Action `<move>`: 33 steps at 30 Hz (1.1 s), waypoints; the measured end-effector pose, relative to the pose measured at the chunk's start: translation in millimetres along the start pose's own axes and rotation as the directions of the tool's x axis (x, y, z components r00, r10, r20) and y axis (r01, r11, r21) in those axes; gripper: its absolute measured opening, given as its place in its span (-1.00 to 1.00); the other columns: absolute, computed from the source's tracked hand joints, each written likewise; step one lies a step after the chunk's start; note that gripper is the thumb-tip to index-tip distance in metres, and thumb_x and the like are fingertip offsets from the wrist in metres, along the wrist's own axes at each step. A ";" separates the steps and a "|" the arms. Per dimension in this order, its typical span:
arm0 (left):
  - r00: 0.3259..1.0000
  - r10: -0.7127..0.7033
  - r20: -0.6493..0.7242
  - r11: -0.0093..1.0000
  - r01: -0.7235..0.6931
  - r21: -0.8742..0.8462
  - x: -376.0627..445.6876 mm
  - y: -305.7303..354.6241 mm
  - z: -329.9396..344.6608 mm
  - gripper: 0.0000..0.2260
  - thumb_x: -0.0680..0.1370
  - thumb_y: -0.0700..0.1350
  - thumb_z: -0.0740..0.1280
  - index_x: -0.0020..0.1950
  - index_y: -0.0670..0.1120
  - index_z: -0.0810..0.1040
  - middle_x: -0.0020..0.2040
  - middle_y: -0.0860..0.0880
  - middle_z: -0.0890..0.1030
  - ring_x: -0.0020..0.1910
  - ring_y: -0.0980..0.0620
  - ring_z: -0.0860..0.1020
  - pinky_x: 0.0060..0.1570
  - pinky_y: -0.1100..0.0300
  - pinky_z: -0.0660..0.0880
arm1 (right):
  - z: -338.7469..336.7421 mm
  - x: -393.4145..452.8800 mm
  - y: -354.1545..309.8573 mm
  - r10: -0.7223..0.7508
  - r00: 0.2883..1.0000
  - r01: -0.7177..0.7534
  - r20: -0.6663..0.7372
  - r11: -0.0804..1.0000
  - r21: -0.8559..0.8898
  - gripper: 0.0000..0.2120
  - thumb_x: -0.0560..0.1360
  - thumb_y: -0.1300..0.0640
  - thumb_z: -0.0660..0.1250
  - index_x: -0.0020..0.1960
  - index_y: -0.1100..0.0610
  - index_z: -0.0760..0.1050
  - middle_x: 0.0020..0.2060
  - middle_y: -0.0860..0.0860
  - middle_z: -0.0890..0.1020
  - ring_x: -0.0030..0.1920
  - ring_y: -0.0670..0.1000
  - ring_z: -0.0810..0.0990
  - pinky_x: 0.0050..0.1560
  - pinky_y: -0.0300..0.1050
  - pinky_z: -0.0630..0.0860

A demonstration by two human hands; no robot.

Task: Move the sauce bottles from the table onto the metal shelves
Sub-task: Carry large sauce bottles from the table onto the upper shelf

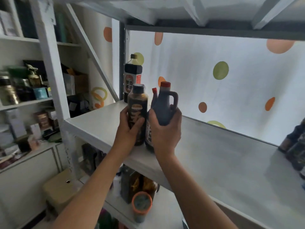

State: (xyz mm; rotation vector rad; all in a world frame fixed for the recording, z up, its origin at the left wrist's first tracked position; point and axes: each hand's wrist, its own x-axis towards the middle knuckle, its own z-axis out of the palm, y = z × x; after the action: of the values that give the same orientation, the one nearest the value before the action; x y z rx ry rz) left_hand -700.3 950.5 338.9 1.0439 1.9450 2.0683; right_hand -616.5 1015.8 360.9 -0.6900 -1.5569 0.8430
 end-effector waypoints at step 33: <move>0.969 -0.038 0.243 0.986 -0.004 0.168 173.1 -71.1 4.0 -0.54 0.48 -0.17 0.47 0.34 -0.07 0.43 0.18 0.05 0.56 0.06 0.13 0.50 -0.19 0.43 0.36 | 75.1 109.2 85.6 0.207 0.956 -0.196 0.207 0.978 -0.073 -0.43 0.46 -0.15 0.42 0.33 0.03 0.28 0.11 -0.04 0.56 0.08 0.06 0.56 0.00 0.00 0.56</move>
State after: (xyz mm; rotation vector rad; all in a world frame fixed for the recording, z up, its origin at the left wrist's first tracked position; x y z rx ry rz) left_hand -854.7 1056.2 341.9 1.2445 2.0165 1.6943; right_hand -709.2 1142.7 347.0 -0.8282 -1.7254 1.0597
